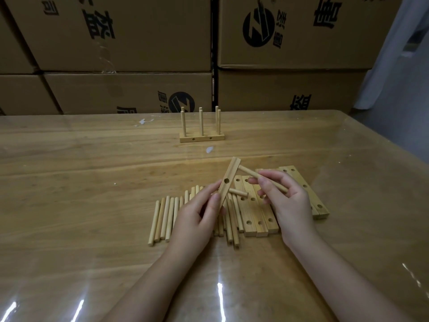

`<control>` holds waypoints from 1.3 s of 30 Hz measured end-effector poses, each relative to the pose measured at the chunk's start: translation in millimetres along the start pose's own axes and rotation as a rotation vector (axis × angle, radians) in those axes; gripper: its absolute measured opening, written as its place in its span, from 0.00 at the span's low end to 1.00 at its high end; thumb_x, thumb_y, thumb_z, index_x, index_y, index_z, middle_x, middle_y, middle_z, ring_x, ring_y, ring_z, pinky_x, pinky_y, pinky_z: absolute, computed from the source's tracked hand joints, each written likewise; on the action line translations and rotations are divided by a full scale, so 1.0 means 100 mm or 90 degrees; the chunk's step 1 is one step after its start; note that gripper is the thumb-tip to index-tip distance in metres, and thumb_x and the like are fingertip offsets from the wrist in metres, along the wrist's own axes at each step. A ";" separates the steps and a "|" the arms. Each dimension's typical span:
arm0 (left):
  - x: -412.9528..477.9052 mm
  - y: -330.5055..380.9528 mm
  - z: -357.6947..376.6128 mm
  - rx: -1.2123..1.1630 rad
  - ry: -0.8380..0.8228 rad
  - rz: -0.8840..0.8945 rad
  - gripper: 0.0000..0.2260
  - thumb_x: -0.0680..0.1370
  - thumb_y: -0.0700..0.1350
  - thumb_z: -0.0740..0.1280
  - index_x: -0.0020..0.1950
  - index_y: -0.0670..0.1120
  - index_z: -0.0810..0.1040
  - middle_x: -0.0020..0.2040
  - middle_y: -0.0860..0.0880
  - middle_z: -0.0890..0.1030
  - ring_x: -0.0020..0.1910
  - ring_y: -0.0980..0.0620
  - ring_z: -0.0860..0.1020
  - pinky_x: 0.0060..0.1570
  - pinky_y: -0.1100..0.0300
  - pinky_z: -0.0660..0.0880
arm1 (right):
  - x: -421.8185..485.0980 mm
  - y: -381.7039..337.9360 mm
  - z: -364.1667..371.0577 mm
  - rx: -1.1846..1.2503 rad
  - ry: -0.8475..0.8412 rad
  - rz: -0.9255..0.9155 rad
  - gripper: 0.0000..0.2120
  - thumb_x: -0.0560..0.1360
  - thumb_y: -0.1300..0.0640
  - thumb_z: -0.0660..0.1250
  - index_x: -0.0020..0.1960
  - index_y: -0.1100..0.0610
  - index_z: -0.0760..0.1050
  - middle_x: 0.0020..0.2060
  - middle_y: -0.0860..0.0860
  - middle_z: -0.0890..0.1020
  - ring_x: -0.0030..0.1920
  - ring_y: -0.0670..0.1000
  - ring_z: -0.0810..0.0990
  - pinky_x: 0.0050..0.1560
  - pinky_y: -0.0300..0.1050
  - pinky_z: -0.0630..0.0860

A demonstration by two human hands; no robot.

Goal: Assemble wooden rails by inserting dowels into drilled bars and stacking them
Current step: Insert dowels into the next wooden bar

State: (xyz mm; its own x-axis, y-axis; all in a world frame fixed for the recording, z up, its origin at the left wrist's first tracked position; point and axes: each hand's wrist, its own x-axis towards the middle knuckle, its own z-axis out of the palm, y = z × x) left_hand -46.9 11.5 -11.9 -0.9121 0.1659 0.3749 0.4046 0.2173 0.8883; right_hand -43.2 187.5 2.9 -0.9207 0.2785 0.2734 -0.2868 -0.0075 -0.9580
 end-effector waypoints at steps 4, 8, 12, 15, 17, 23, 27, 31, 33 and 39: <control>-0.01 0.00 0.00 -0.041 0.009 -0.008 0.15 0.81 0.40 0.60 0.57 0.61 0.75 0.43 0.59 0.84 0.41 0.62 0.81 0.40 0.75 0.73 | -0.02 0.00 0.02 -0.053 -0.027 -0.027 0.05 0.75 0.56 0.67 0.49 0.50 0.79 0.40 0.47 0.85 0.39 0.43 0.80 0.39 0.32 0.75; -0.01 -0.02 0.00 -0.054 0.007 -0.021 0.15 0.80 0.41 0.60 0.58 0.60 0.76 0.45 0.58 0.84 0.42 0.60 0.82 0.39 0.72 0.75 | -0.04 -0.01 0.02 -0.098 -0.028 -0.069 0.05 0.75 0.57 0.66 0.50 0.51 0.78 0.39 0.45 0.84 0.39 0.41 0.79 0.41 0.31 0.74; -0.01 -0.05 0.01 -0.039 0.011 -0.018 0.15 0.80 0.42 0.62 0.58 0.62 0.76 0.52 0.57 0.83 0.48 0.60 0.82 0.43 0.68 0.77 | -0.03 0.00 0.02 -0.108 -0.022 -0.080 0.05 0.75 0.58 0.66 0.49 0.51 0.78 0.38 0.45 0.84 0.39 0.40 0.80 0.41 0.31 0.74; -0.02 -0.06 0.01 -0.034 0.001 -0.018 0.15 0.80 0.43 0.62 0.60 0.61 0.76 0.56 0.57 0.82 0.53 0.61 0.80 0.47 0.65 0.78 | -0.03 0.01 0.02 -0.112 -0.023 -0.082 0.06 0.75 0.59 0.66 0.49 0.50 0.78 0.38 0.45 0.84 0.39 0.40 0.80 0.40 0.31 0.74; -0.02 -0.06 0.01 -0.038 0.005 -0.015 0.15 0.80 0.42 0.62 0.60 0.59 0.77 0.54 0.59 0.82 0.51 0.61 0.81 0.45 0.66 0.78 | -0.03 0.01 0.02 -0.109 -0.022 -0.078 0.06 0.75 0.59 0.66 0.49 0.50 0.78 0.38 0.45 0.84 0.38 0.40 0.80 0.40 0.31 0.74; -0.02 -0.06 0.01 -0.020 0.010 -0.005 0.15 0.80 0.41 0.62 0.60 0.60 0.76 0.48 0.59 0.83 0.45 0.56 0.82 0.44 0.65 0.78 | -0.03 0.01 0.02 -0.103 -0.019 -0.074 0.06 0.75 0.59 0.66 0.49 0.50 0.79 0.36 0.48 0.84 0.38 0.42 0.80 0.39 0.33 0.75; -0.02 -0.07 0.00 -0.012 0.012 0.002 0.14 0.80 0.43 0.62 0.61 0.58 0.76 0.53 0.62 0.82 0.52 0.62 0.80 0.48 0.63 0.79 | -0.04 0.02 0.01 -0.115 -0.020 -0.064 0.05 0.75 0.57 0.66 0.49 0.49 0.78 0.36 0.47 0.84 0.37 0.43 0.80 0.40 0.34 0.76; -0.03 -0.07 0.01 -0.031 0.008 -0.003 0.15 0.80 0.42 0.63 0.60 0.60 0.77 0.54 0.59 0.82 0.51 0.59 0.81 0.46 0.61 0.80 | -0.04 0.02 0.01 -0.112 -0.018 -0.060 0.05 0.75 0.57 0.66 0.50 0.50 0.79 0.36 0.48 0.83 0.37 0.43 0.80 0.40 0.34 0.76; -0.04 -0.06 0.00 -0.024 0.008 0.001 0.16 0.80 0.41 0.63 0.60 0.61 0.76 0.54 0.59 0.82 0.51 0.58 0.81 0.44 0.65 0.79 | -0.05 0.01 0.01 -0.111 -0.016 -0.061 0.05 0.75 0.57 0.66 0.50 0.50 0.79 0.36 0.48 0.84 0.37 0.43 0.80 0.40 0.33 0.76; -0.04 -0.05 0.00 0.010 0.005 0.010 0.14 0.77 0.49 0.62 0.62 0.60 0.75 0.52 0.60 0.82 0.47 0.60 0.82 0.46 0.58 0.81 | -0.05 0.01 0.02 -0.104 -0.016 -0.056 0.05 0.76 0.57 0.66 0.49 0.50 0.78 0.34 0.48 0.83 0.36 0.42 0.80 0.39 0.33 0.76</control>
State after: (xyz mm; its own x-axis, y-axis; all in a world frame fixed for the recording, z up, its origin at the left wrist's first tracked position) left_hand -44.8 10.1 -18.1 -0.9058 0.1613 0.3917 0.4205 0.2303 0.8776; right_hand -39.2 184.5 0.8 -0.9007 0.2468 0.3575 -0.3222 0.1722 -0.9309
